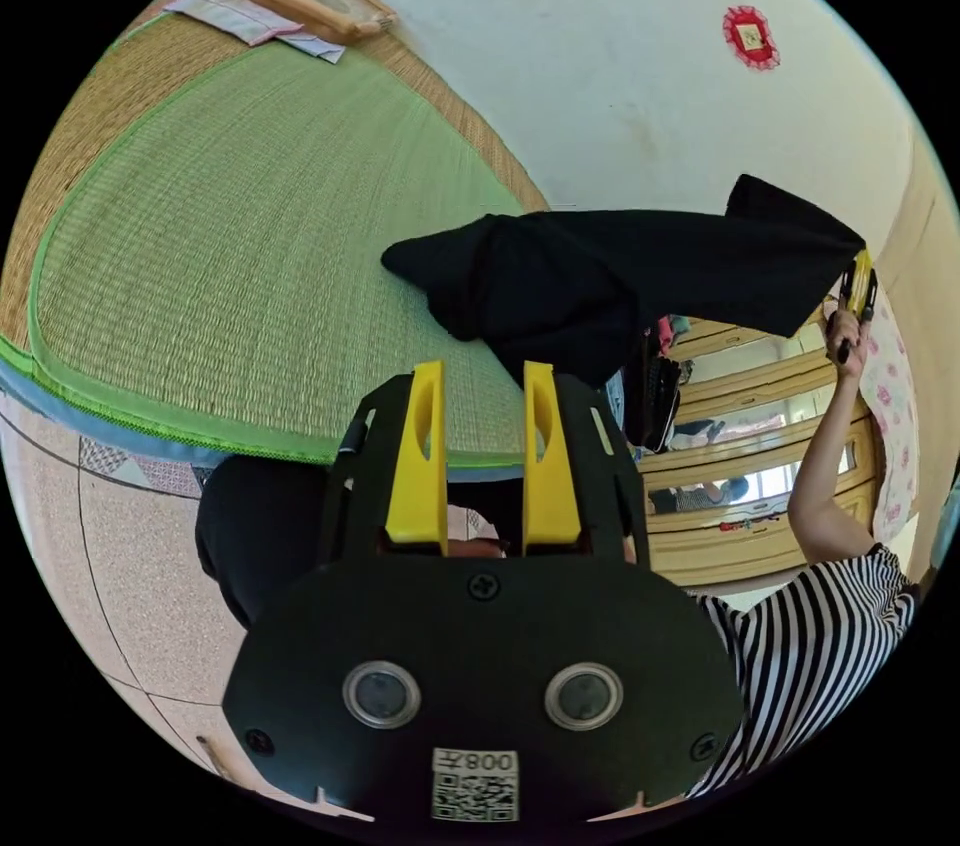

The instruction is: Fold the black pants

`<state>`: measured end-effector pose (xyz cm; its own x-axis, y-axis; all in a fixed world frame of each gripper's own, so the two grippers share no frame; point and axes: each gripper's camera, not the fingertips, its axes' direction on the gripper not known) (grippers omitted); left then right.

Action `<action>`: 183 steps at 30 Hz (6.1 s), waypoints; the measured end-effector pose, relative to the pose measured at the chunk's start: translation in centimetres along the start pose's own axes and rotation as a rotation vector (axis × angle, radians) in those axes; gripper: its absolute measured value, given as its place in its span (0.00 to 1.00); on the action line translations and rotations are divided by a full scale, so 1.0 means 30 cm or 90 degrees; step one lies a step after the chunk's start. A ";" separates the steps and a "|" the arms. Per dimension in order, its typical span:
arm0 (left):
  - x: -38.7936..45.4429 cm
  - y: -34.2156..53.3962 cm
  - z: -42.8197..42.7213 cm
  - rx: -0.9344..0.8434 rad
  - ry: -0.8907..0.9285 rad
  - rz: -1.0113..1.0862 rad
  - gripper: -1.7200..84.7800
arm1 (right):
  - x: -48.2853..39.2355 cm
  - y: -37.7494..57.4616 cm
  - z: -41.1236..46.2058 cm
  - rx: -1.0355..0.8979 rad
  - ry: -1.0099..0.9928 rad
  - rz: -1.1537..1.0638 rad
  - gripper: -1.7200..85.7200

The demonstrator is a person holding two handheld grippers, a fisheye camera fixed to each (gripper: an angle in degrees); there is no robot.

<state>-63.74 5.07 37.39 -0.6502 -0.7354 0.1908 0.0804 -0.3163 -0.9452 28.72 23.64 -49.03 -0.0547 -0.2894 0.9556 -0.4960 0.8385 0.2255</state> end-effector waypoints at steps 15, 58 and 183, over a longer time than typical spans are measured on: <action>-0.021 -0.411 0.197 -0.034 0.020 -0.140 0.16 | 0.281 -0.123 -0.329 0.072 0.044 0.063 0.02; 1.036 -0.425 1.678 -0.374 -0.265 0.407 0.14 | 0.838 0.010 -1.513 0.288 0.136 0.390 0.02; 1.034 -0.479 0.811 -0.167 -0.427 0.067 0.02 | 1.523 -0.732 -0.597 -0.427 0.741 0.249 0.10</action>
<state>-66.68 -27.77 63.32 -0.0385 -0.9897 0.1377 -0.1213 -0.1322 -0.9838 52.64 0.28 -6.92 0.8146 0.2781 0.5090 -0.0935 0.9290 -0.3580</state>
